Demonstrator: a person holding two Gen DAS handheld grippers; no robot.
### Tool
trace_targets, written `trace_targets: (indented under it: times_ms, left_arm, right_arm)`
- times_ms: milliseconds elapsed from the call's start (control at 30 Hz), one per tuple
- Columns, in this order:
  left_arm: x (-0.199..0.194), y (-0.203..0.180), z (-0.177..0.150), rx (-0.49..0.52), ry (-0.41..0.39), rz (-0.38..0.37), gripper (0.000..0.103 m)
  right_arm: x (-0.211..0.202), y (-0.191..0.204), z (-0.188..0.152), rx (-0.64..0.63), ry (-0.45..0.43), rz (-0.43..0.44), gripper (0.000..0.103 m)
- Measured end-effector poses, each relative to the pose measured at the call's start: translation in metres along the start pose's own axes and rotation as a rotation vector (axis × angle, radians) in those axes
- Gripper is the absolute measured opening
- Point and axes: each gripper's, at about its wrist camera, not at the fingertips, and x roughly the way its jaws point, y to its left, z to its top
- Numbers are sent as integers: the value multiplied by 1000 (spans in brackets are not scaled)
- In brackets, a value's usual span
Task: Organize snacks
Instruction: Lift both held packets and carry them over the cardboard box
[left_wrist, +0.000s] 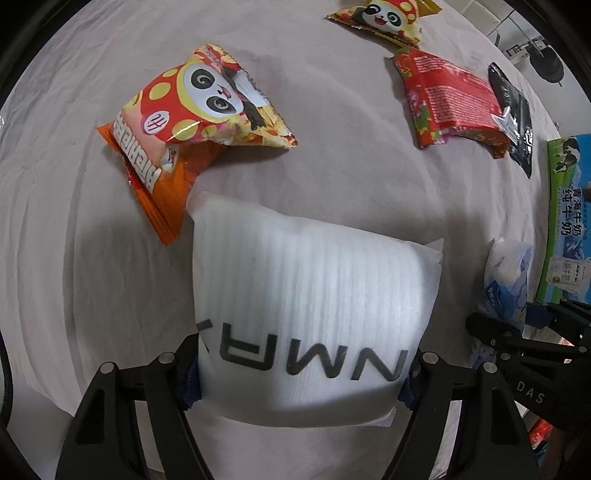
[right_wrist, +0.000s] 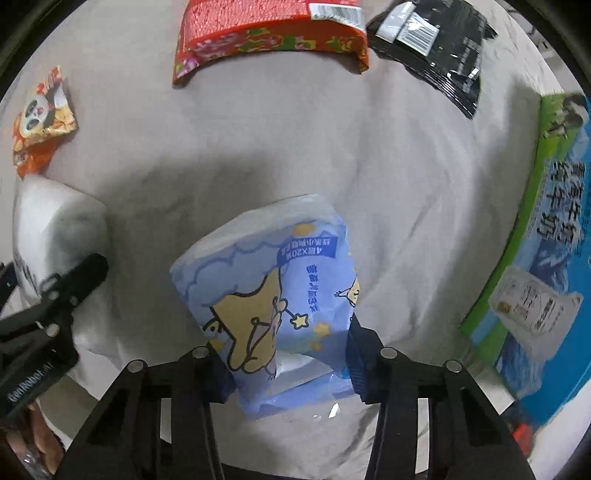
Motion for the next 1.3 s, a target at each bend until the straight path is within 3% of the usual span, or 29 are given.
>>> trace_targets:
  times_ms: [367, 533, 700, 767, 833, 1000, 1200, 1300]
  left_arm:
    - [-56, -23, -21, 32, -88, -54, 73]
    - [-106, -47, -27, 65, -161, -99, 73]
    - [-161, -88, -34, 115, -239, -147, 73]
    - [-184, -110, -30, 142, -258, -174, 73]
    - [-198, -133, -27, 170, -268, -193, 73]
    - [-219, -220, -17, 264, -276, -230, 73]
    - [-195, -326, 22, 326, -188, -284, 73]
    - [-169, -374, 47, 331, -111, -310, 73]
  right_arm:
    - [-44, -23, -47, 127, -89, 152, 47]
    - [-93, -46, -75, 177, -169, 243, 47]
    - [-171, -92, -104, 239, -281, 310, 47]
    - [-194, -119, -121, 271, -325, 323, 47]
    - [-191, -150, -130, 298, -358, 330, 47]
    - [-225, -227, -164, 374, -426, 292, 47]
    - [-221, -328, -178, 487, -443, 261, 47]
    - [-188, -373, -168, 528, -415, 248, 47]
